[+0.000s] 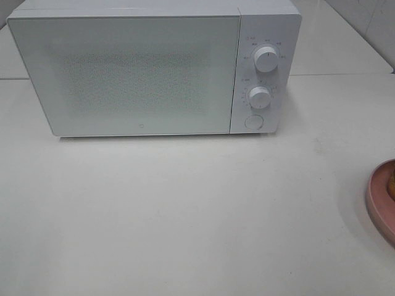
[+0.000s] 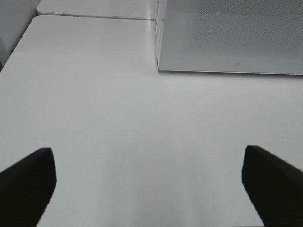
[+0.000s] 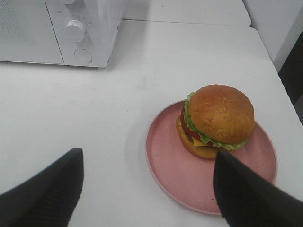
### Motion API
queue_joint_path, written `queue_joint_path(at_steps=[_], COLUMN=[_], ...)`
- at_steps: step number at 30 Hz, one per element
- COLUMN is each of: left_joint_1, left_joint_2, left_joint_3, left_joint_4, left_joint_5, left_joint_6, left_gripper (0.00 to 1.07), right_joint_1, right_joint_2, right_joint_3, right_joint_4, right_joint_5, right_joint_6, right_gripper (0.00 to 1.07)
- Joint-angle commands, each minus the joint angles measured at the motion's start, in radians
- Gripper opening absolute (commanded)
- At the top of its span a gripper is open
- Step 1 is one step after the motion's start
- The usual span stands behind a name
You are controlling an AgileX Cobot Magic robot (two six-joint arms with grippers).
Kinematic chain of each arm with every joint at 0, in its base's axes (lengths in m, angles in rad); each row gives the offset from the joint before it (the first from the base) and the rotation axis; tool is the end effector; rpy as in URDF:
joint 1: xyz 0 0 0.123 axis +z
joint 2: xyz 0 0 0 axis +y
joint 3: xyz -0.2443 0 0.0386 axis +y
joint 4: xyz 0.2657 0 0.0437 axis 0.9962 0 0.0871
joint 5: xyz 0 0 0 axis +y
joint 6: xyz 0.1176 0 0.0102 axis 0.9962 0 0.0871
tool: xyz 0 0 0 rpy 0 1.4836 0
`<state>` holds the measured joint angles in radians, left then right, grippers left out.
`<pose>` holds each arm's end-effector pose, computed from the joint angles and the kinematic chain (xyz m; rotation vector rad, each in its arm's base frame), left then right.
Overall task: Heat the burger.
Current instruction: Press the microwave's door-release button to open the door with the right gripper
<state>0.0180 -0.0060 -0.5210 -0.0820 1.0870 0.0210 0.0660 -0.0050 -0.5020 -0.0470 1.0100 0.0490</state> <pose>0.0681 -0.0073 0.2780 0.0095 2.0416 -0.0736 0.0746 0.0002 0.2799 -0.0159 1.9857 0.0188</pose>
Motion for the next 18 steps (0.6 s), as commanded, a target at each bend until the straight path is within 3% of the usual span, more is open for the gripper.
queue_joint_path(at_steps=[1,18], left_joint_1=[0.000,0.000], left_joint_2=[-0.022,-0.022], left_joint_3=[0.002,0.002], left_joint_4=[-0.001,-0.001], left_joint_5=[-0.016,-0.016], left_joint_6=[0.001,0.001], left_gripper=[1.00,1.00], right_joint_1=[-0.001,-0.001], right_joint_2=[-0.025,-0.025], right_joint_3=[0.003,0.003], right_joint_4=[-0.004,-0.005], right_joint_5=[-0.016,-0.016], right_joint_6=[-0.003,-0.003], right_gripper=[0.75,0.75])
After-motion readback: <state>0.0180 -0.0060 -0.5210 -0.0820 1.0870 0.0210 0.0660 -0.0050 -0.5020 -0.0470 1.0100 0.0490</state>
